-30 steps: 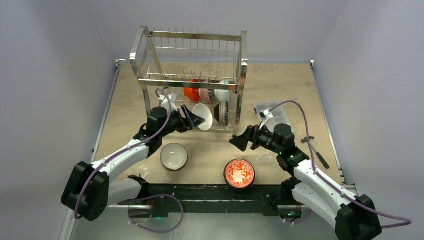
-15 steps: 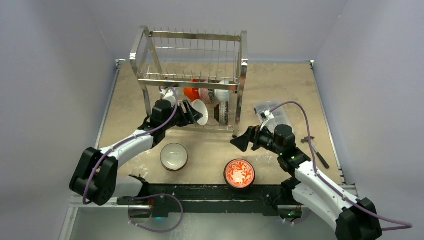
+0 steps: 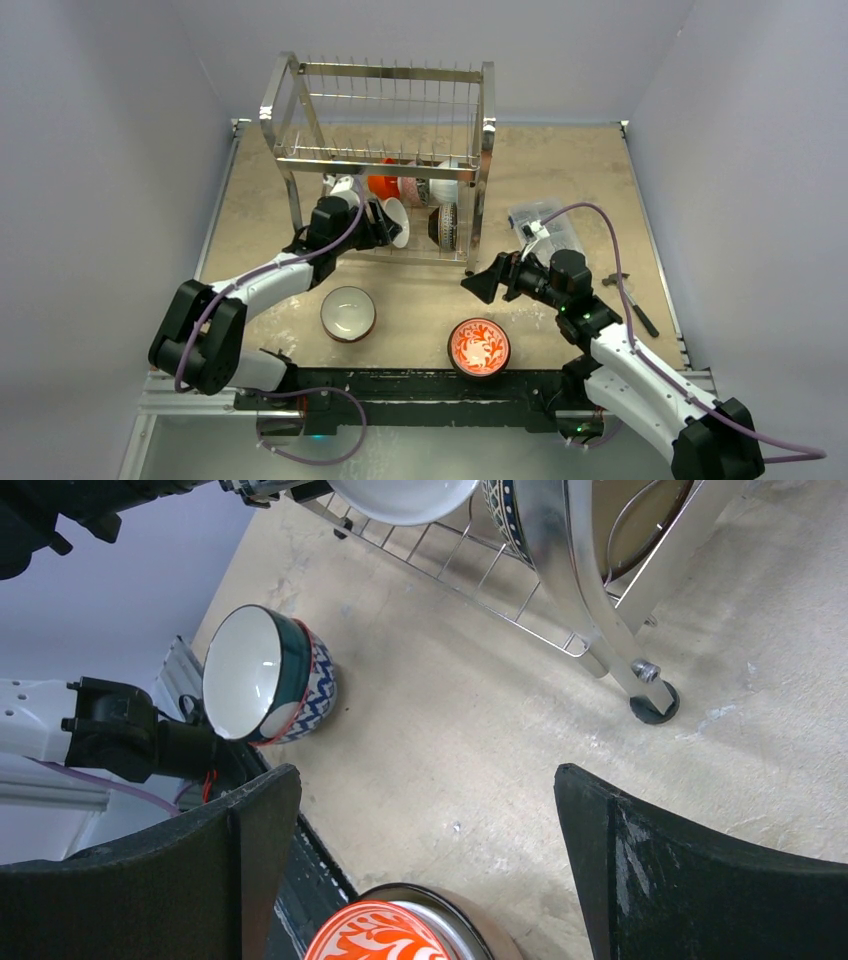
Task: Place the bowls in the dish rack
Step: Place the bowl in the dish rack.
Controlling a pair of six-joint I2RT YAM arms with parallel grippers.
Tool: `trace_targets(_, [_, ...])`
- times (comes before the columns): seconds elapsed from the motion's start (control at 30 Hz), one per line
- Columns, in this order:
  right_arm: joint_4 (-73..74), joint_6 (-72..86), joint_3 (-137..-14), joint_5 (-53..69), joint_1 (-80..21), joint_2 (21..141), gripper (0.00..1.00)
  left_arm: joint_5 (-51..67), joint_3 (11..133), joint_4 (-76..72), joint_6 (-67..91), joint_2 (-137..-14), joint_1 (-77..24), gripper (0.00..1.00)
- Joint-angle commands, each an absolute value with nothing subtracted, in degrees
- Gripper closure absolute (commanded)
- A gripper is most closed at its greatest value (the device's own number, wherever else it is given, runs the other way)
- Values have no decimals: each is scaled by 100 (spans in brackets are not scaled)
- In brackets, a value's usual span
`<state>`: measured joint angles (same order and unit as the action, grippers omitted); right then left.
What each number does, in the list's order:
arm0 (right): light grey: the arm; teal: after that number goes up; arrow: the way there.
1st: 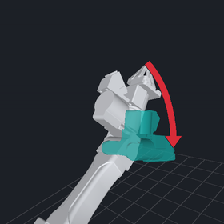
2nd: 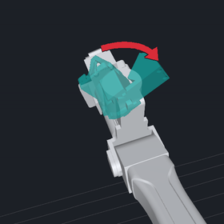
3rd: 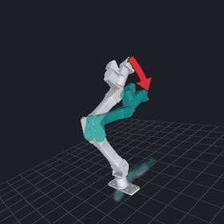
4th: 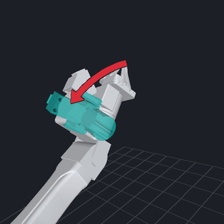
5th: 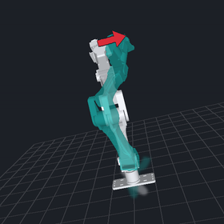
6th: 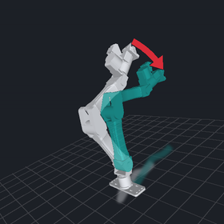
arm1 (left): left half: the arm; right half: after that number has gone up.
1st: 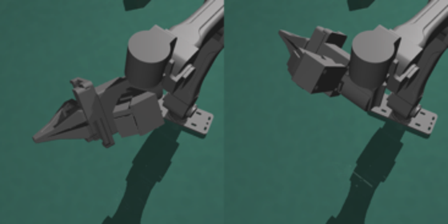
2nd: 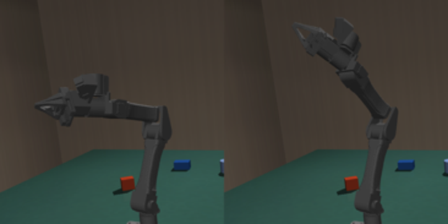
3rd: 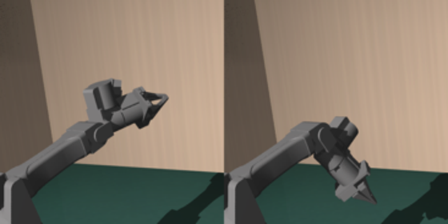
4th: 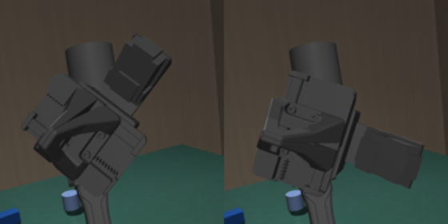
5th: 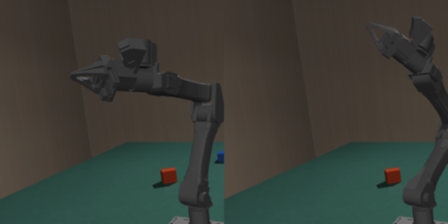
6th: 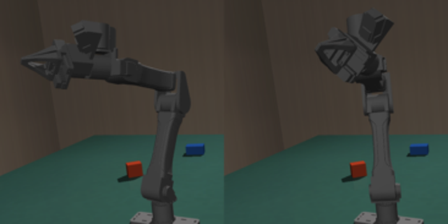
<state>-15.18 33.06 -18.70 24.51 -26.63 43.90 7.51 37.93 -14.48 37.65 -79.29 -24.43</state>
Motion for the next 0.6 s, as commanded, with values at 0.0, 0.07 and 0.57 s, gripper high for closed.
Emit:
trace_targets(0.0, [-1628, 3255, -2007, 2351, -2683, 4413, 1, 609, 4159, -2031, 3482, -7939, -2454, 100])
trace_targets(0.07, [-1617, 3239, -2021, 2364, -2681, 4446, 1, 523, 4212, -1988, 3393, -8001, -2504, 100])
trace_targets(0.57, [-1626, 3237, -2065, 2338, -2682, 4513, 1, -963, 4739, -1069, 2557, -8260, -3350, 100])
